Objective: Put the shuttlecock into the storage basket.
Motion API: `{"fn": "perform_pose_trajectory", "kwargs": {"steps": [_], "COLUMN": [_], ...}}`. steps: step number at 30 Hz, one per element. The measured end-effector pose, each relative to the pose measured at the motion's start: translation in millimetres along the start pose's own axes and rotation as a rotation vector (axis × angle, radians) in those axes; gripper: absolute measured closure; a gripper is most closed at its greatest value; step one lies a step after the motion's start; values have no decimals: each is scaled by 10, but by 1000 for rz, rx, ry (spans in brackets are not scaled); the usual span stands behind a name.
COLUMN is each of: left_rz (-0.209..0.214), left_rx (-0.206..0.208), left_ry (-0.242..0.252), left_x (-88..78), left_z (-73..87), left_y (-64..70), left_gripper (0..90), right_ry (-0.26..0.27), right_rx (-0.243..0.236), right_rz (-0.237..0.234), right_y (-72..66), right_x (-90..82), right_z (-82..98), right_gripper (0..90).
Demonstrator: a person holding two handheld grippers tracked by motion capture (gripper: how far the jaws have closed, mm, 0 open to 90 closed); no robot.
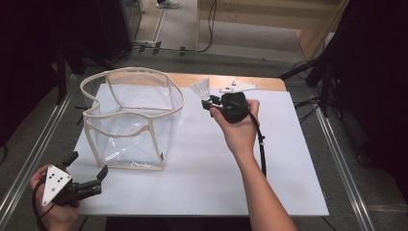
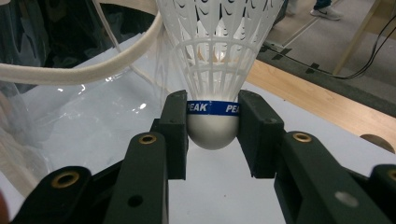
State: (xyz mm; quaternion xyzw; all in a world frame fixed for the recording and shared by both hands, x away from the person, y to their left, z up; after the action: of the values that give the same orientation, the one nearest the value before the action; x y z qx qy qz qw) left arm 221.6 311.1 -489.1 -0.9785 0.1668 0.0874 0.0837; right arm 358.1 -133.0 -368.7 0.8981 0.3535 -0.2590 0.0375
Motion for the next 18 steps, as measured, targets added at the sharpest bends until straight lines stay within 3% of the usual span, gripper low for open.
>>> {"fn": "perform_pose_trajectory", "kwargs": {"steps": [18], "left_rz": [3], "left_rx": [-5], "left_ry": [7], "left_x": [0], "left_z": [-2], "left_y": [-5], "left_gripper": [0], "right_ry": [47], "right_rx": [-46], "right_rz": [-22], "right_y": [-137], "right_x": [-36], "right_z": [-168], "right_gripper": [629]}}
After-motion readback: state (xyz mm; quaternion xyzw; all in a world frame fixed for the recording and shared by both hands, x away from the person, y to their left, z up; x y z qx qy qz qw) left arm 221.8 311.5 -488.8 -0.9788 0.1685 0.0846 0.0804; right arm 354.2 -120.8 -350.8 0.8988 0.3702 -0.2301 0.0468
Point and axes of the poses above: each handheld gripper's, and its own axes: x roughly forward along the jaws, z roughly out of its underside, y roughly to its right, the point moved 1 cm from there along x, roughly forward along the jaws, and after that the axes turned 5 degrees about -z, right-handed, at the moved point
